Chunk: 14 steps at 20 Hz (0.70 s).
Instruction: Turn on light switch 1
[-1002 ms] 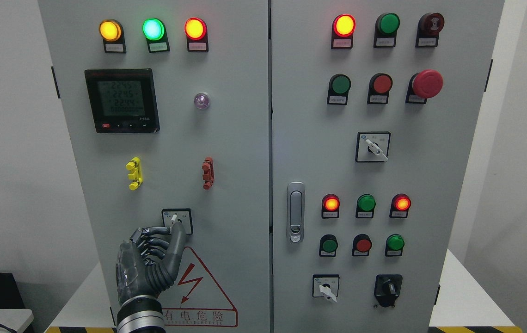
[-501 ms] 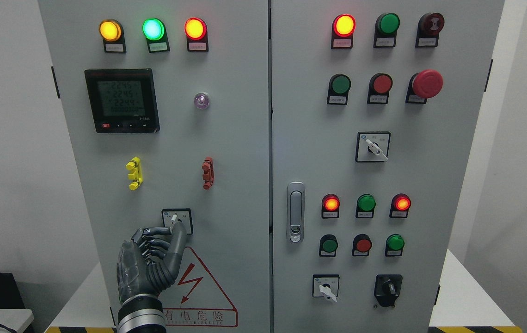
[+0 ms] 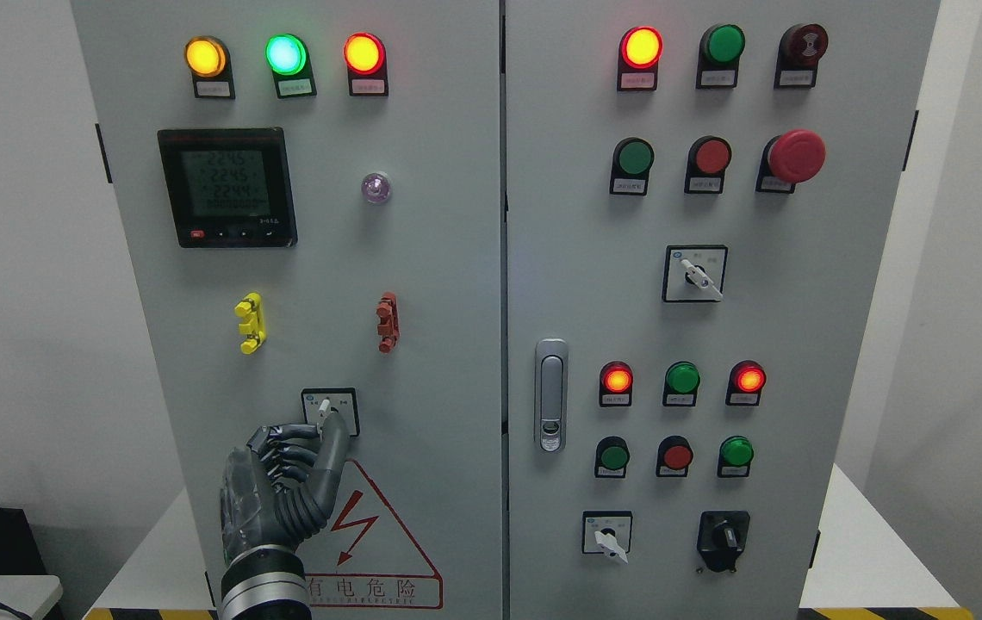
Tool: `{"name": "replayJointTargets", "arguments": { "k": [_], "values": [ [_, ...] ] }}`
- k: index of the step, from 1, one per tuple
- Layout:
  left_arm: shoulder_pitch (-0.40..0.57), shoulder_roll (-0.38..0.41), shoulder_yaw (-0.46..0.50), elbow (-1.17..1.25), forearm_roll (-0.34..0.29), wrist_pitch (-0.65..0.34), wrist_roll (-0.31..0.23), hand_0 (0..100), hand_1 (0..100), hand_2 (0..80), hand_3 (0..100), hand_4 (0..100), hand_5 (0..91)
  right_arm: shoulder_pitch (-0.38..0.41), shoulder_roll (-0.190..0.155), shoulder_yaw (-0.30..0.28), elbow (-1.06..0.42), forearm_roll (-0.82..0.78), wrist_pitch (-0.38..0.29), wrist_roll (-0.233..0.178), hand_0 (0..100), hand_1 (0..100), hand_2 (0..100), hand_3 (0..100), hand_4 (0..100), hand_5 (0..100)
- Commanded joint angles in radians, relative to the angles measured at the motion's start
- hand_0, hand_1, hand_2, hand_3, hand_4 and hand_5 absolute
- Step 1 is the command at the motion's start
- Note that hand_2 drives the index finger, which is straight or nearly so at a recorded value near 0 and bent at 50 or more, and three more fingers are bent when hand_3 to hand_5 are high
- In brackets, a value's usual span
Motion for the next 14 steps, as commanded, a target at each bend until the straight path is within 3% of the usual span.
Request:
{"name": "replayJointTargets", "arguments": {
  "k": [1, 14],
  "values": [
    [-0.012, 0.000, -0.002, 0.000, 0.000, 0.003, -0.002, 24, 48, 49.4, 75, 80, 80.7, 0.000, 0.000, 0.000, 0.000, -0.017, 0.001, 0.000, 12, 39, 0, 0, 0, 0],
    [-0.017, 0.000, -0.015, 0.000, -0.001, 0.035, -0.004, 25, 46, 50.2, 75, 80, 80.4, 0.000, 0.000, 0.000, 0.000, -0.018, 0.001, 0.000, 12, 39, 0, 0, 0, 0]
  ]
}}
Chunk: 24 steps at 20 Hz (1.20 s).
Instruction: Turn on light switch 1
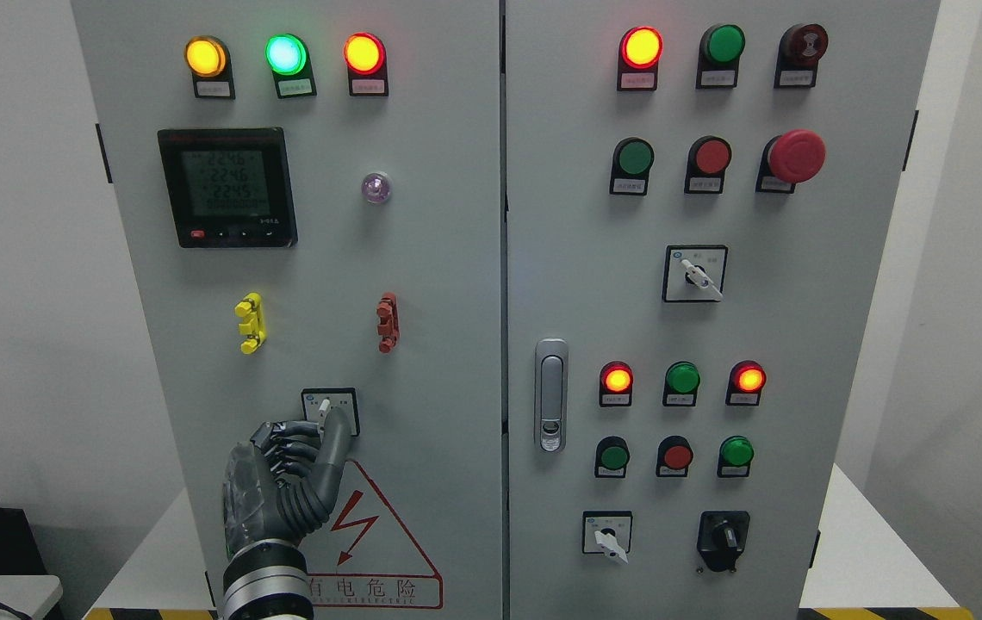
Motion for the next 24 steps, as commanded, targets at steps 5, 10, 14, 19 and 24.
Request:
{"name": "replayJointTargets", "arguments": {
  "k": [5, 10, 14, 19, 24],
  "values": [
    [-0.003, 0.000, -0.011, 0.000, -0.001, 0.012, 0.000, 26, 46, 50.3, 75, 80, 80.3, 0.000, 0.000, 0.000, 0.000, -0.018, 0.001, 0.000, 12, 39, 0, 0, 0, 0],
    [-0.005, 0.000, -0.011, 0.000, -0.002, 0.012, 0.000, 26, 44, 50.4, 75, 80, 80.2, 0.000, 0.000, 0.000, 0.000, -0.018, 0.001, 0.000, 12, 39, 0, 0, 0, 0],
    [-0.005, 0.000, -0.013, 0.000, -0.004, 0.012, -0.002, 28, 43, 50.5, 75, 80, 80.1, 0.000, 0.000, 0.000, 0.000, -0.018, 0.001, 0.000, 12, 39, 0, 0, 0, 0],
    [-0.006, 0.000, -0.013, 0.001, -0.005, 0.014, -0.002, 32, 41, 50.7, 75, 80, 79.9, 0.000, 0.000, 0.000, 0.000, -0.018, 0.001, 0.000, 12, 39, 0, 0, 0, 0],
    [-0.014, 0.000, -0.013, 0.001, -0.007, 0.021, -0.003, 32, 41, 50.7, 75, 80, 79.9, 0.000, 0.000, 0.000, 0.000, -0.017, 0.001, 0.000, 12, 39, 0, 0, 0, 0]
  ]
}}
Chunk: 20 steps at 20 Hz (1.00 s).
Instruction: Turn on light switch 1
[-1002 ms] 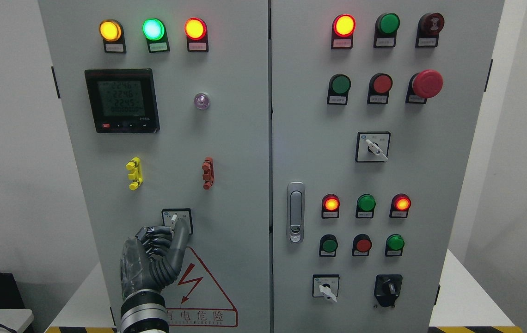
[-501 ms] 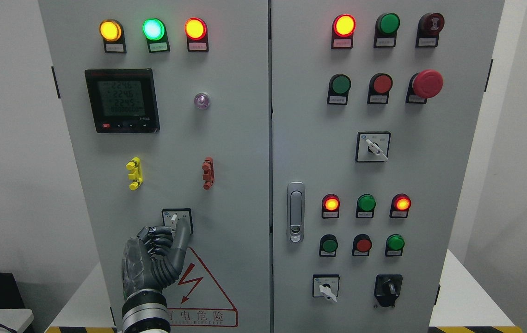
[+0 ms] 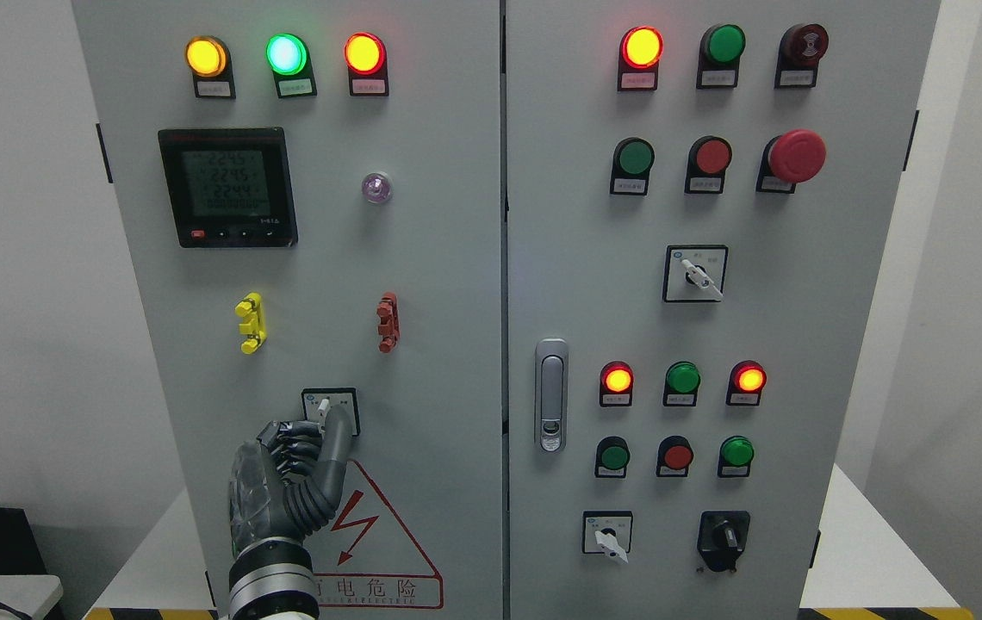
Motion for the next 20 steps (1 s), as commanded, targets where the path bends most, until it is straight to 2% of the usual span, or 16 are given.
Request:
{"name": "replayJointTargets", "arguments": {
  "k": [1, 12, 20],
  "values": [
    [-0.006, 0.000, -0.002, 0.001, -0.002, 0.006, -0.001, 32, 41, 50.7, 75, 80, 80.0, 0.000, 0.000, 0.000, 0.000, -0.018, 0.001, 0.000, 12, 39, 0, 0, 0, 0],
    [-0.006, 0.000, -0.002, 0.001, -0.002, 0.008, -0.002, 31, 42, 50.6, 75, 80, 80.0, 0.000, 0.000, 0.000, 0.000, -0.018, 0.001, 0.000, 12, 39, 0, 0, 0, 0],
    [-0.008, 0.000, 0.000, 0.002, 0.000, 0.008, -0.002, 34, 42, 50.6, 75, 80, 80.2, 0.000, 0.000, 0.000, 0.000, -0.017, 0.001, 0.000, 12, 39, 0, 0, 0, 0]
  ]
}}
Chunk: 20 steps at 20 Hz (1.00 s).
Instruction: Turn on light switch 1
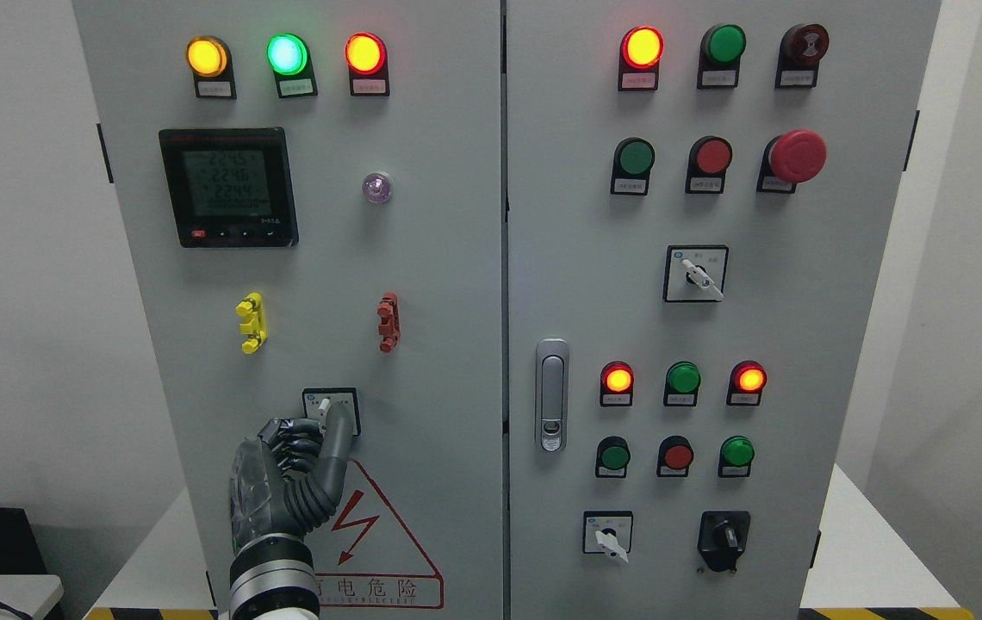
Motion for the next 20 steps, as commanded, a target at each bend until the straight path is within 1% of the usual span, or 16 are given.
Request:
{"name": "replayJointTargets", "arguments": {
  "k": [1, 15, 20],
  "values": [
    [-0.001, 0.000, 0.001, 0.001, 0.000, 0.000, -0.001, 34, 42, 50.6, 75, 80, 80.2, 0.000, 0.000, 0.000, 0.000, -0.018, 0.001, 0.000, 12, 39, 0, 0, 0, 0],
    [-0.001, 0.000, 0.001, 0.003, 0.001, 0.002, -0.002, 38, 41, 50.0, 75, 80, 80.3, 0.000, 0.000, 0.000, 0.000, -0.017, 0.001, 0.000, 12, 39, 0, 0, 0, 0],
    [-0.001, 0.000, 0.001, 0.003, 0.003, 0.002, -0.004, 41, 37, 49.7, 75, 80, 80.2, 0.000, 0.000, 0.000, 0.000, -0.017, 0.001, 0.000, 12, 39, 0, 0, 0, 0]
  ]
}}
